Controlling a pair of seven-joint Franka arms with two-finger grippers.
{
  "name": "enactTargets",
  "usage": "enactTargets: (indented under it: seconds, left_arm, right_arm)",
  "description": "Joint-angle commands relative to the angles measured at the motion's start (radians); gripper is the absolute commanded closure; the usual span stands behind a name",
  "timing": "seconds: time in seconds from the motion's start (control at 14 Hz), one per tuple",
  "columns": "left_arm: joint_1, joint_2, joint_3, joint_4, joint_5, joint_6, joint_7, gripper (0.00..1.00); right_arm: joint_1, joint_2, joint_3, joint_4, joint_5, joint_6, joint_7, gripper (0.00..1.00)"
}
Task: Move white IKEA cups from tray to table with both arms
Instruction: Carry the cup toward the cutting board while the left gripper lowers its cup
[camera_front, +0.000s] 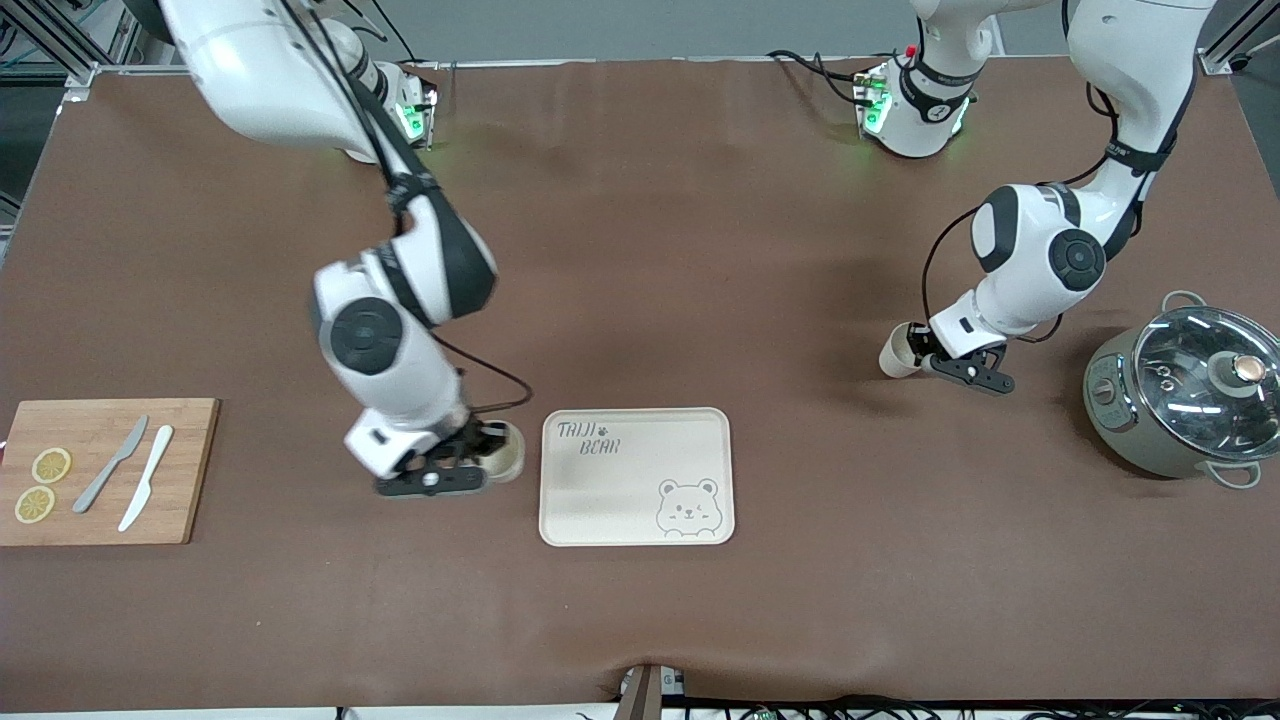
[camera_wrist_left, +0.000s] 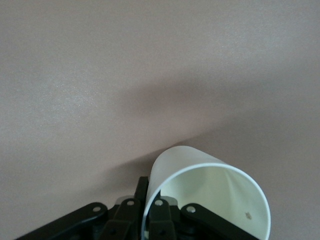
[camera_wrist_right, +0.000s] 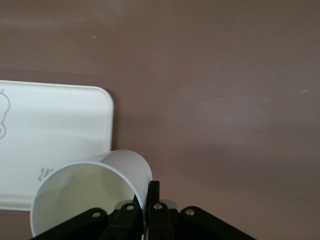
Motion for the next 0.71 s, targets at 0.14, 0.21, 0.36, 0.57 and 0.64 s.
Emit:
enactTargets:
  seconds: [0.14, 0.21, 0.36, 0.57, 0.64]
  left_arm:
    - [0.009, 0.030, -0.002, -0.002, 0.032, 0.056, 0.010, 1.00]
    - [0.009, 0.040, -0.002, -0.002, 0.032, 0.067, 0.010, 1.00]
    - [0.009, 0.047, -0.002, -0.002, 0.047, 0.081, 0.010, 1.00]
    - [0.009, 0.049, -0.002, 0.001, 0.084, 0.080, 0.005, 0.01]
    - [0.009, 0.047, -0.001, 0.001, 0.092, 0.080, 0.000, 0.00]
  right_arm:
    - [-0.207, -0.094, 0.019, -0.036, 0.099, -0.112, -0.410, 1.00]
    - [-0.247, -0.094, 0.017, -0.036, 0.113, -0.126, -0.490, 1.00]
    - [-0.314, -0.088, 0.016, -0.037, 0.113, -0.125, -0.611, 1.00]
    - [-0.390, -0.065, 0.014, -0.036, 0.116, -0.109, -0.765, 1.00]
    - [-0.408, -0.047, 0.014, -0.036, 0.116, -0.099, -0.793, 1.00]
